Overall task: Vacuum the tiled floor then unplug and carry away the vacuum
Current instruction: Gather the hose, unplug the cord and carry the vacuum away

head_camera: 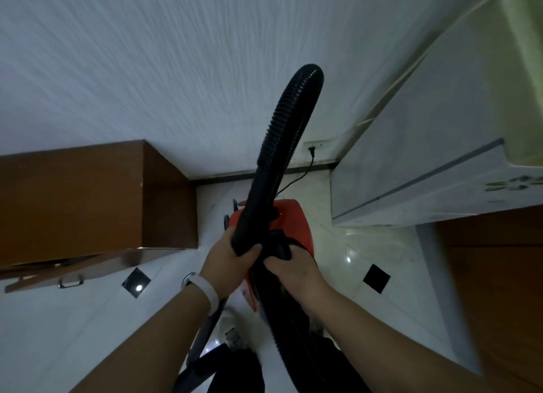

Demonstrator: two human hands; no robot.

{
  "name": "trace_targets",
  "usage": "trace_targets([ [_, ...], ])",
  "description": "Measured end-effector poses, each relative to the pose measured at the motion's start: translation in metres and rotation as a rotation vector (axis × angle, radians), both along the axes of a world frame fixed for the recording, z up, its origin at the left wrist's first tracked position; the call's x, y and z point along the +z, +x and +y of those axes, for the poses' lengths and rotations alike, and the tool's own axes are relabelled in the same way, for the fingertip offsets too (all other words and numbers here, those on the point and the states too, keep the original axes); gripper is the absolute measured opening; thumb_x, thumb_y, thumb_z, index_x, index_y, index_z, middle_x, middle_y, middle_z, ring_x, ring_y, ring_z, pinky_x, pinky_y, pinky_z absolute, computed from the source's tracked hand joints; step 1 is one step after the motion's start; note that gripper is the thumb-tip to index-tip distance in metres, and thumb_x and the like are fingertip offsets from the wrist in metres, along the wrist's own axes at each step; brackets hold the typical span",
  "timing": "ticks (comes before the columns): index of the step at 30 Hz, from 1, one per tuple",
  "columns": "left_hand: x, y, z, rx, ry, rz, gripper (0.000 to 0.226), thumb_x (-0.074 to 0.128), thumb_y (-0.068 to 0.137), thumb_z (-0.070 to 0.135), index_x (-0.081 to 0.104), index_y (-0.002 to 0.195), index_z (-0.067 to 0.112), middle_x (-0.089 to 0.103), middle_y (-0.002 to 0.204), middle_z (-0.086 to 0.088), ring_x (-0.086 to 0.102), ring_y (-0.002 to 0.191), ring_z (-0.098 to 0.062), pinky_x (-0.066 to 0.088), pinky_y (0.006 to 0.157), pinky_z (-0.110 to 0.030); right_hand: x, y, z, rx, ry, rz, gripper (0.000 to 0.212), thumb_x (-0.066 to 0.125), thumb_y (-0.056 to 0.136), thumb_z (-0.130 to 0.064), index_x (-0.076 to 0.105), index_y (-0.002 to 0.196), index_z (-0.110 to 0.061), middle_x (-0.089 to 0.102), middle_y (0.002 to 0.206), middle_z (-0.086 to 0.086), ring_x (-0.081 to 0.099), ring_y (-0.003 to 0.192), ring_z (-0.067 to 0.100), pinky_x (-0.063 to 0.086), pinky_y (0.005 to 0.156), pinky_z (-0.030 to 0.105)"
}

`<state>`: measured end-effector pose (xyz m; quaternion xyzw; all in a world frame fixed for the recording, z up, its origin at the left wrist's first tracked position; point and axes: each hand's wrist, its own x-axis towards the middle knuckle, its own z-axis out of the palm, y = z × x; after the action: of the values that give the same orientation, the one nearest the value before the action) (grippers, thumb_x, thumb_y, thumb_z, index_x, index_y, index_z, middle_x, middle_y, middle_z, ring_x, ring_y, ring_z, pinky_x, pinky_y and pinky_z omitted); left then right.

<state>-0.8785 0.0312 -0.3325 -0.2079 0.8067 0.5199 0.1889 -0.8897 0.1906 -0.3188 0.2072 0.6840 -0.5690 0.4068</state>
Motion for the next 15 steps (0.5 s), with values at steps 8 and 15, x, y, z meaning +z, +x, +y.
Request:
trace_targets([
  [8,-0.120,-0.001,-0.030,-0.031,-0.136,-0.028,0.024,0.069,0.085,0.036,0.055,0.101,0.027,0.066,0.084,0.005,0.062,0.076,-0.009,0.049,0.062,-0.025,-0.124,-0.008,-0.026,0.072,0.032,0.035,0.021,0.067,0.086,-0.022,0.072,0.096,-0.004,0.071,0.079,0.009,0.066,0.067,0.021,0.053,0.057,0.028],
  [15,-0.230,-0.021,-0.035,-0.003,-0.159,0.105,0.024,0.070,0.084,0.035,0.049,0.095,0.040,0.061,0.079,0.014,0.060,0.072,-0.006,0.042,0.058,-0.024,-0.249,-0.025,-0.034,0.098,-0.055,0.091,0.007,0.065,0.085,-0.018,0.069,0.083,-0.013,0.067,0.073,0.005,0.064,0.067,0.019,0.050,0.060,0.028],
])
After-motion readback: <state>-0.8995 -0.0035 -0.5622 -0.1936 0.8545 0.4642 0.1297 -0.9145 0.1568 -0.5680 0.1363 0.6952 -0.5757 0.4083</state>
